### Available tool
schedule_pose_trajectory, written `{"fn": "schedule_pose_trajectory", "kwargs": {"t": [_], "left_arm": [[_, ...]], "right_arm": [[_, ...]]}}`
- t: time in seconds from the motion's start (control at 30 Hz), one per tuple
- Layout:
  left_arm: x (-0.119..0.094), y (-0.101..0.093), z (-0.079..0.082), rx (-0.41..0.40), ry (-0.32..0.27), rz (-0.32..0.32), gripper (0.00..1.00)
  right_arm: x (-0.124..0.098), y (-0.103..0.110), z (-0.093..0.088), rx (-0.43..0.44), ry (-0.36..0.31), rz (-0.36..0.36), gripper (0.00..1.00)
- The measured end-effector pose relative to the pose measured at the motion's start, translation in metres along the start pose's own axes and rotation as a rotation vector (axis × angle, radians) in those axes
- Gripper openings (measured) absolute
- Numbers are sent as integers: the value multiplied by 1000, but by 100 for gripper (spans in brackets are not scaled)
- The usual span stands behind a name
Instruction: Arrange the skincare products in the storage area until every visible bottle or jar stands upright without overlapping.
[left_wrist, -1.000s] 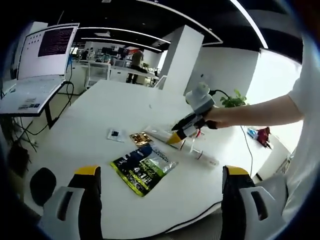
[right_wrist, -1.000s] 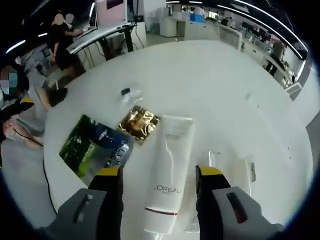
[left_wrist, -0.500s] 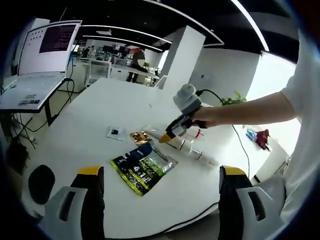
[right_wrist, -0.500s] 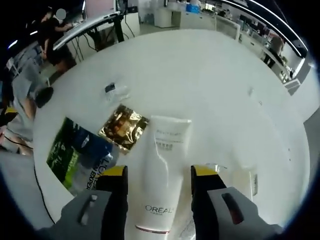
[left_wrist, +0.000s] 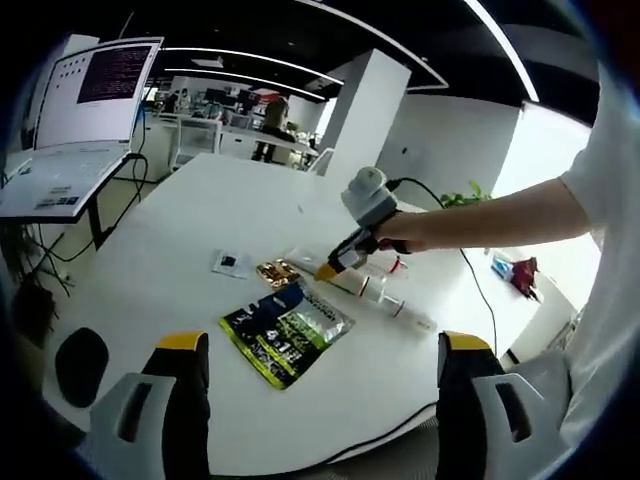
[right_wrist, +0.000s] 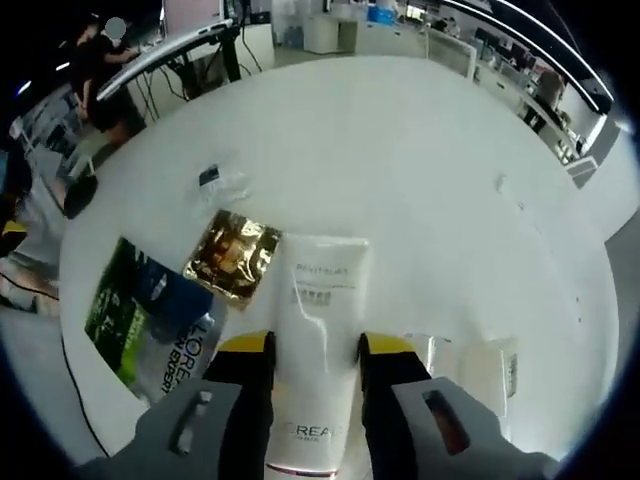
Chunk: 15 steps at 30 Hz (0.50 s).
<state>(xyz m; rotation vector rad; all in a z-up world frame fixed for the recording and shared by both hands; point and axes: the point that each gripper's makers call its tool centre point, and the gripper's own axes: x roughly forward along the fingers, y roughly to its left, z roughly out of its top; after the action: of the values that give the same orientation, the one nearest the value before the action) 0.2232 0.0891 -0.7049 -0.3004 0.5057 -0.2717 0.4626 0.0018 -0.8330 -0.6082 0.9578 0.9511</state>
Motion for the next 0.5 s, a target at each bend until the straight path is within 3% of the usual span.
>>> {"fn": "schedule_pose_trajectory", "kwargs": {"t": [0.3,0.5], "left_arm": [[-1,1,0,-17,-4,5,87],[0,0,-1,-5,5,1,87]], "right_arm": [[-4,-1,2,-14,-29,-25,30],[-20,-2,10,-8,-109,-37,29]]}}
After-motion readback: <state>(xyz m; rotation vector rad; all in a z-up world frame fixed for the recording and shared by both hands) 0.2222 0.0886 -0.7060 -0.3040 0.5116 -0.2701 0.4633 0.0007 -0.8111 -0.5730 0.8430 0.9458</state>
